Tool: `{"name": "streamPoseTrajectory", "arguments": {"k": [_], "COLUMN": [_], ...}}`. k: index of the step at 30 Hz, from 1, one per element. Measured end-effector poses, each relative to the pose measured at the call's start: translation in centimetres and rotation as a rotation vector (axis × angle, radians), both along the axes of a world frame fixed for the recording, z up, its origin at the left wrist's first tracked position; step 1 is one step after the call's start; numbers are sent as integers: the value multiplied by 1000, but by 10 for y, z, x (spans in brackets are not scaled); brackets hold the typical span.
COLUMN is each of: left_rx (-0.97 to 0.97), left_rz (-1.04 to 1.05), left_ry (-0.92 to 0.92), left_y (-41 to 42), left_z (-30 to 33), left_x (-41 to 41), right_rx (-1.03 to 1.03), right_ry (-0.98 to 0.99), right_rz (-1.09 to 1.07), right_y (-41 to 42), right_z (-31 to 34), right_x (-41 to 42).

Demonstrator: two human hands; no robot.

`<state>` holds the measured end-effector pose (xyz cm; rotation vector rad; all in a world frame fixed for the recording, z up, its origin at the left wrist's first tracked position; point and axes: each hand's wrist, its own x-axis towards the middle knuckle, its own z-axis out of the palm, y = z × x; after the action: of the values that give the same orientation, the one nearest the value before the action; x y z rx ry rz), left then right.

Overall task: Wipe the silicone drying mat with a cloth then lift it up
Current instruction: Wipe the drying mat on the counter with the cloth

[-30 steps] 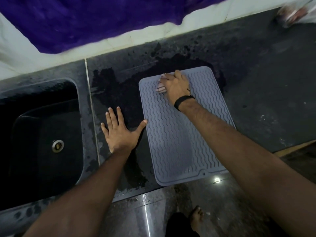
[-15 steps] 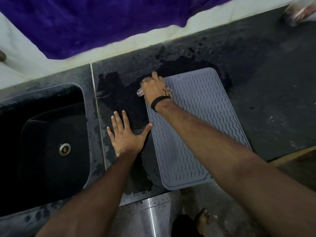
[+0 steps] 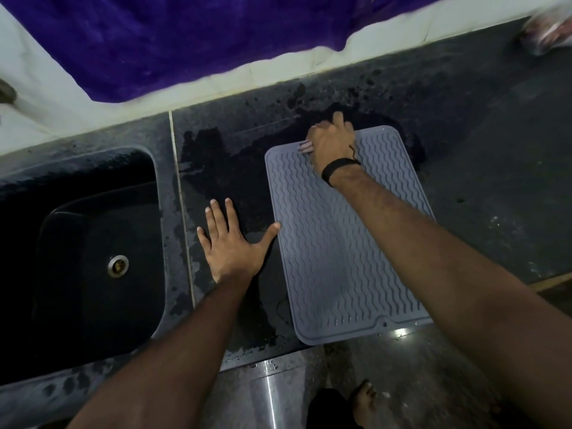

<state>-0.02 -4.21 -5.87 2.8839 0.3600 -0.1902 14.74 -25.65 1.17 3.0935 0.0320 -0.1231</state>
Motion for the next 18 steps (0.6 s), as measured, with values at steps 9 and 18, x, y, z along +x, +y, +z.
{"name": "streamPoseTrajectory", "arguments": {"k": [9, 18], "left_rx": [5, -3], "left_rz": [7, 0], "left_ry": [-17, -13], "left_y": [1, 0], "left_z": [-1, 0], "left_x": [1, 0], "right_rx": [126, 20], "right_ry": [-2, -27], "right_rz": [288, 22], "right_y": [62, -40], "right_z": [-16, -5], "right_x": [-2, 2]}}
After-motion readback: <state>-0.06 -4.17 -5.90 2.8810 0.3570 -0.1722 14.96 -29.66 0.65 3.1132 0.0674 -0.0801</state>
